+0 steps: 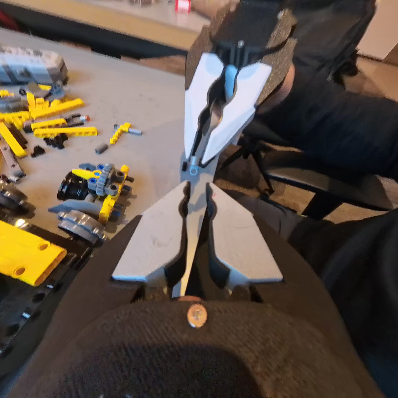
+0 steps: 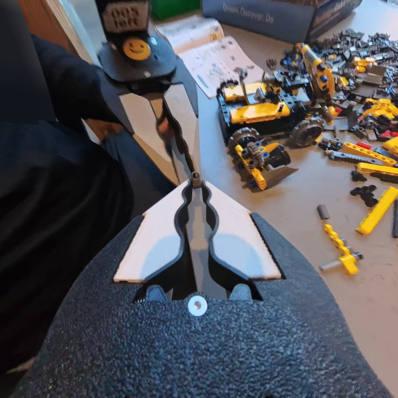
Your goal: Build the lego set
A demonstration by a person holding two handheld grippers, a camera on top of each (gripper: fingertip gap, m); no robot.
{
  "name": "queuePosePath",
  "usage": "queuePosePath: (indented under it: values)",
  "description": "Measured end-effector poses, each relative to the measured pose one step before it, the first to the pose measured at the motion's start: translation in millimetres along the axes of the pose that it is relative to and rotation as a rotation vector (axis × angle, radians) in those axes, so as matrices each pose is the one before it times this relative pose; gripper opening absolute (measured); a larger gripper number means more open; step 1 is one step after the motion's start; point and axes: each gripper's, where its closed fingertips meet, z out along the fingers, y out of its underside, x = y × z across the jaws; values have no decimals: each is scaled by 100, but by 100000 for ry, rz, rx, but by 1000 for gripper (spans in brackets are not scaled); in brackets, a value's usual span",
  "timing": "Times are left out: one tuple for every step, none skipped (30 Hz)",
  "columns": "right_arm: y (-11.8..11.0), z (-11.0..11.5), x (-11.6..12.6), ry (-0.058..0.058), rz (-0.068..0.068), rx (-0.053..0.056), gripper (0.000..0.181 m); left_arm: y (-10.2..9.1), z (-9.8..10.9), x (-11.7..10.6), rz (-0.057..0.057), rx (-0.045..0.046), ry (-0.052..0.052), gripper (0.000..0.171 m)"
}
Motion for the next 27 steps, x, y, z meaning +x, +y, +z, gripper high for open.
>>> queuePosePath:
  values:
    - [402, 82, 496, 1616, -1406, -5259, 8, 409, -16, -224, -353, -2868, -941, 20]
    - [366, 87, 382, 1289, -1688, -5260, 8, 388, -31, -229, 44, -2579, -1141, 23]
    - [319, 123, 278, 897, -1880, -5070, 8, 355, -30, -209, 306, -2243, -1112, 23]
    - [367, 145, 206, 578, -1879, -5085, 8, 209, -5, -82, 401, -1234, -390, 23]
    - [393, 170, 265, 965, -1785, -5047, 8, 81, -2, 48, 390, -382, 210, 22]
    - [418, 210, 299, 1157, -1759, -4771, 8, 4, -3, 26, 275, 22, 71, 22]
    - [375, 237, 182, 479, -1524, -3903, 8, 33, 23, -17, 102, -192, -197, 22]
    - [309, 262, 63, -321, -1011, -3082, 8, 61, 35, 5, 124, -432, 56, 22]
    - [270, 278, 23, -481, -628, -2457, 8, 56, 35, 15, 169, -375, 59, 22]
    - [257, 276, 47, -174, -516, -2073, 8, 28, 2, -3, 148, -146, -72, 22]
    - [255, 273, 21, -178, -540, -1841, 8, 18, -4, 2, 127, -8, -101, 22]
    - [215, 250, 7, 5, -550, -1574, 8, 12, -17, -2, 113, -19, -10, 21]
    - [4, 151, 72, 525, -460, -280, 8, 7, -15, 5, 57, 17, 15, 21]
    - [-46, 70, 5, 59, -180, -47, 8, 0, -3, -12, -60, 8, -50, 21]
    - [-24, 34, -3, -149, -60, -111, 8, -1, -6, -2, -100, 17, 69, 21]
    - [-16, 25, -19, -150, -134, -48, 8, 11, 2, -5, -118, -40, 70, 21]
    - [10, 17, -20, -44, -320, -35, 8, -1, 3, 14, -83, -23, 150, 21]
    - [101, 50, -51, -124, -385, -530, 8, -3, -5, 2, -114, 34, 90, 20]
    - [151, 78, -38, 14, -333, -602, 8, -20, -13, -18, -165, 103, 41, 20]
    - [120, 80, -21, 45, -117, -253, 8, -12, -4, -1, -203, 104, 87, 20]
    - [40, 50, -8, 16, 180, 291, 8, -7, -5, -10, -225, 35, 106, 20]
    - [-27, 0, -43, -259, 380, 740, 8, -5, -6, -17, -211, 19, 64, 20]
    - [-92, -39, -77, -456, 417, 1074, 8, -17, -7, -5, -144, 70, 18, 20]
    - [-123, -83, -69, -351, 327, 1159, 8, -5, -1, -8, -78, 43, -30, 20]
    - [-84, -90, -42, -211, 213, 830, 9, 13, 8, 0, -9, -66, 28, 20]
    - [-20, -97, 35, 221, 168, 373, 10, 10, 4, 11, -6, -114, 35, 20]
    - [-1, -132, 70, 403, 252, 226, 12, -1, 3, -21, -57, -23, -84, 20]
